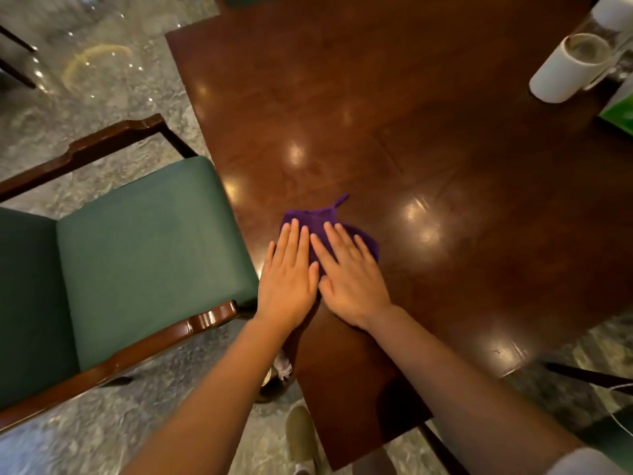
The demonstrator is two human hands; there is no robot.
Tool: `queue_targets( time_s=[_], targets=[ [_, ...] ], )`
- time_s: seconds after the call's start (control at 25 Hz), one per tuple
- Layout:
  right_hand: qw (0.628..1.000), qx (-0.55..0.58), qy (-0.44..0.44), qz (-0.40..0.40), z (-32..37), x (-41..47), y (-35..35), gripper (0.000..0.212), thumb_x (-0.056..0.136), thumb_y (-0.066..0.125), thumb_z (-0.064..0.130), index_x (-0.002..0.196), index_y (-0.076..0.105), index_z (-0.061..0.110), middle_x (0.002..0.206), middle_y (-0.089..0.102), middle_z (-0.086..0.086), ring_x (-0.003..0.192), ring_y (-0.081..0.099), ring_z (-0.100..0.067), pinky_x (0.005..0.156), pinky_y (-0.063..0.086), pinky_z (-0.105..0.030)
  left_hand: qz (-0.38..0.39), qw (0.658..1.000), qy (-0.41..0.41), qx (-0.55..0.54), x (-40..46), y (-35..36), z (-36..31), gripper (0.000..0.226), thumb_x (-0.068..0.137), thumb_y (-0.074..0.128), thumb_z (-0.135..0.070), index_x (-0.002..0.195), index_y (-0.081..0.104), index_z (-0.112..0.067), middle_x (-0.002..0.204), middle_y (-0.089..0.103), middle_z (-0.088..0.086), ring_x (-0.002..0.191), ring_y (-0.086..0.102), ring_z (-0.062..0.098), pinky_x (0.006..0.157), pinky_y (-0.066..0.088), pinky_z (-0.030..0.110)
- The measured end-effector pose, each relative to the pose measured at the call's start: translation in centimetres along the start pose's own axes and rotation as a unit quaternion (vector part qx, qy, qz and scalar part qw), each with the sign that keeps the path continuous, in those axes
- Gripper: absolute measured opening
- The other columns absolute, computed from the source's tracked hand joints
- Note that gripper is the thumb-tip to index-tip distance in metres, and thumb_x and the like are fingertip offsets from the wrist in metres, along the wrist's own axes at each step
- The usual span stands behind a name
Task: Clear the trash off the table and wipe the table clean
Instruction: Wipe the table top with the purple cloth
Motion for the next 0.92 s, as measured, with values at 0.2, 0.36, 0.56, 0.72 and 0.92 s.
queue_targets(
  time_s=[0.2, 0.36, 0.56, 0.72, 0.92],
  targets=[
    [0.996, 0.033, -0.065, 0.047, 3.4, -4.0, 0.6, 0.062, 0.086, 0.027, 0.03, 0.146, 0.021, 0.018, 0.155, 0.014, -0.007, 0.143, 0.005, -0.019, 0.115, 0.005, -0.039, 0.026, 0.999, -0.012, -0.024, -5.8, -0.3, 0.9, 0.059, 0.092, 0.023, -0.03, 0.139, 0.025, 0.004, 0.149, 0.021, 0.021, 0.139, 0.009, 0.029, 0.115, 0.008, 0.039],
    [0.986, 0.091, -0.087, 0.106, 4.3, -6.0, 0.0, 0.061, 0.094, 0.04, 0.023, 0.147, 0.009, 0.023, 0.157, -0.001, -0.001, 0.142, -0.008, -0.013, 0.113, -0.005, -0.032, 0.043, 0.993, -0.007, -0.107, -8.6, -2.0, 0.3, 0.063, 0.093, 0.036, -0.028, 0.144, 0.007, -0.002, 0.149, -0.008, 0.007, 0.137, -0.014, 0.017, 0.109, -0.011, 0.024],
    [0.984, 0.142, -0.082, 0.061, 4.9, -9.2, -1.0, 0.049, 0.083, 0.062, 0.012, 0.13, 0.051, 0.015, 0.144, 0.042, -0.009, 0.135, 0.034, -0.022, 0.109, 0.03, -0.037, 0.053, 0.989, 0.001, -0.138, -11.7, -2.6, -0.4, 0.066, 0.087, 0.061, -0.02, 0.141, 0.027, -0.004, 0.152, 0.019, 0.01, 0.141, 0.011, 0.019, 0.11, 0.003, 0.021],
    [0.989, 0.126, -0.075, 0.013, 5.9, -12.9, -1.8, 0.042, 0.059, 0.081, 0.01, 0.099, 0.069, 0.017, 0.106, 0.069, -0.003, 0.101, 0.063, -0.022, 0.076, 0.056, -0.032, 0.067, 0.989, -0.011, -0.131, -15.3, -2.6, -1.7, 0.054, 0.082, 0.066, -0.015, 0.131, 0.047, -0.006, 0.138, 0.047, 0.013, 0.132, 0.037, 0.024, 0.109, 0.025, 0.028],
    [0.983, 0.16, -0.087, 0.013, 5.4, -13.6, -4.0, 0.038, 0.067, 0.076, 0.012, 0.103, 0.066, 0.019, 0.108, 0.068, -0.001, 0.102, 0.06, -0.022, 0.073, 0.055, -0.034, 0.003, 0.983, -0.038, -0.178, -16.8, -4.9, -2.8, 0.034, 0.073, 0.072, -0.01, 0.107, 0.064, -0.009, 0.099, 0.069, 0.009, 0.094, 0.063, 0.027, 0.077, 0.051, 0.036]
  ],
)
Point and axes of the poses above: each hand's wrist, its own x-axis towards the middle knuckle, its own y-axis out of the palm, z = x × y, the point moved 4 cm from there along x, towards the middle knuckle
